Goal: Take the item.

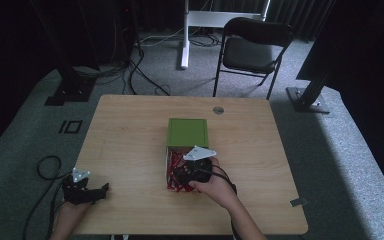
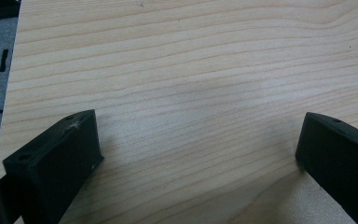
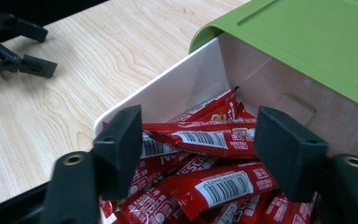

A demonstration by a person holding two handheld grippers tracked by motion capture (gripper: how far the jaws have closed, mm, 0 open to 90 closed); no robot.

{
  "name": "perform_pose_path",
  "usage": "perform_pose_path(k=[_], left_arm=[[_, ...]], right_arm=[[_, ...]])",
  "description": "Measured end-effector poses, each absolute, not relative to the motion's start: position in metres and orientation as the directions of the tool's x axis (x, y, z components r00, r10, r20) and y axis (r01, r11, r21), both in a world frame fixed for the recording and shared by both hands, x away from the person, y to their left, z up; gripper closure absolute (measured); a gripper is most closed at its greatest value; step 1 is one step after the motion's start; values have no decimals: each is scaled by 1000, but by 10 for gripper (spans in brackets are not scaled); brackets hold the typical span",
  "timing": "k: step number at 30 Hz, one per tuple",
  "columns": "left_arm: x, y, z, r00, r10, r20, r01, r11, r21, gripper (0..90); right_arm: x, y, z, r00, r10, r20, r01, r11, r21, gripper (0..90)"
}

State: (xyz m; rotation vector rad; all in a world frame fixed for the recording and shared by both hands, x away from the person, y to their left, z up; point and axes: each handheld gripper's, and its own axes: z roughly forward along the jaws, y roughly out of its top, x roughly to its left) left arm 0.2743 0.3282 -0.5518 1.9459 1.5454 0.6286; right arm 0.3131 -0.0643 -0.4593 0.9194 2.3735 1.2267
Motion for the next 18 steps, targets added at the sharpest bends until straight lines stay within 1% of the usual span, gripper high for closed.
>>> perform_pose_path(k=[2,5,7,8,11,13,14,15,16,18], left_arm=[[274,328,-552,221,975,12,707,-169,687,7],[274,328,-552,222,975,12,707,-169,687,7],[274,328,-552,221,975,12,707,-169,687,7],[274,328,-552,222,975,12,707,-169,687,7],[274,328,-552,221,975,12,707,-169,687,7],[274,328,-552,221,975,12,707,-169,687,7],[274,328,-552,221,975,12,707,-169,687,7],[274,328,-552,221,975,12,707,-169,686,7],[274,328,-552,221,975,12,707,-169,687,7],[274,328,-552,221,975,12,707,-169,687,7]], right_arm=[[315,-64,-459,-761,649,17,392,440,808,414],[317,-63,-458,-776,630,27,396,455,797,469],[317,-63,-458,-779,627,30,400,460,793,480],[318,-63,-457,-774,631,48,423,459,781,498],[319,-63,-456,-768,637,65,439,450,777,511],[320,-64,-456,-776,626,84,453,460,764,616],[320,-65,-456,-777,624,88,458,463,759,688],[320,-65,-456,-778,625,70,454,482,749,792],[320,-66,-458,-774,631,54,455,494,741,808],[319,-67,-461,-776,628,61,459,496,737,889]])
